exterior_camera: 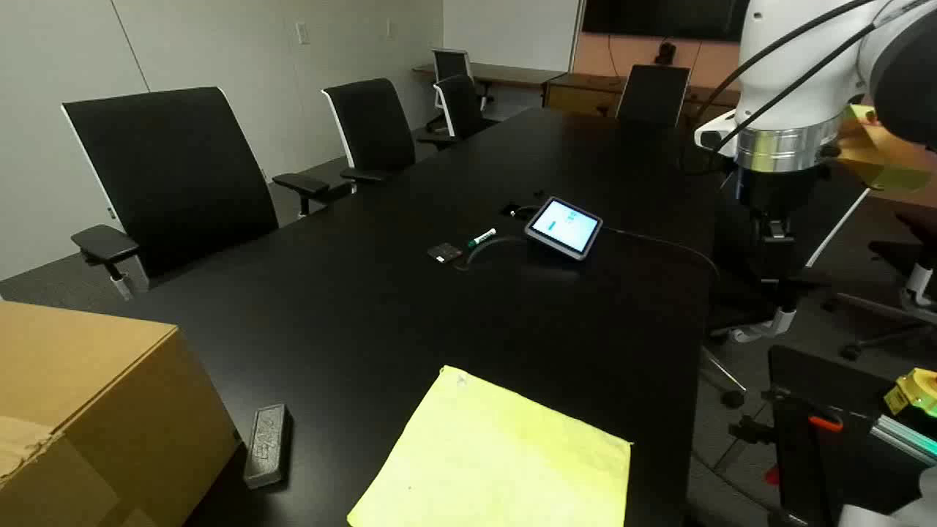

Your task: Fold the yellow towel from bottom to top

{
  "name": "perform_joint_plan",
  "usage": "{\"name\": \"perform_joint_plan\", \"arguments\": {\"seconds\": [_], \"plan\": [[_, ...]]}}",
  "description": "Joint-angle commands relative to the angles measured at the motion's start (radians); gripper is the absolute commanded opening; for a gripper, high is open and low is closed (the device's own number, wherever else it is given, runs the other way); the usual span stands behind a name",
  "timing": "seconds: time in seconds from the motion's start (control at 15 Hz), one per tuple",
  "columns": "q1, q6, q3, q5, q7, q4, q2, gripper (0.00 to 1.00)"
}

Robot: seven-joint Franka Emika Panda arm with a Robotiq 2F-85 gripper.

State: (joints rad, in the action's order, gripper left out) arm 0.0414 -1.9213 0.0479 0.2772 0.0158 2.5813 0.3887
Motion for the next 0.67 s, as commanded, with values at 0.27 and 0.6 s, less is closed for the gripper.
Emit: {"name": "perform_joint_plan", "arguments": {"seconds": [0.27, 0.6], "plan": [[-0.012, -0.004, -0.013, 0.007, -0.005, -0.009, -0.005, 1.0], [-0.013, -0.168, -0.029, 0.005, 0.005, 0.028, -0.103, 1.0]]}}
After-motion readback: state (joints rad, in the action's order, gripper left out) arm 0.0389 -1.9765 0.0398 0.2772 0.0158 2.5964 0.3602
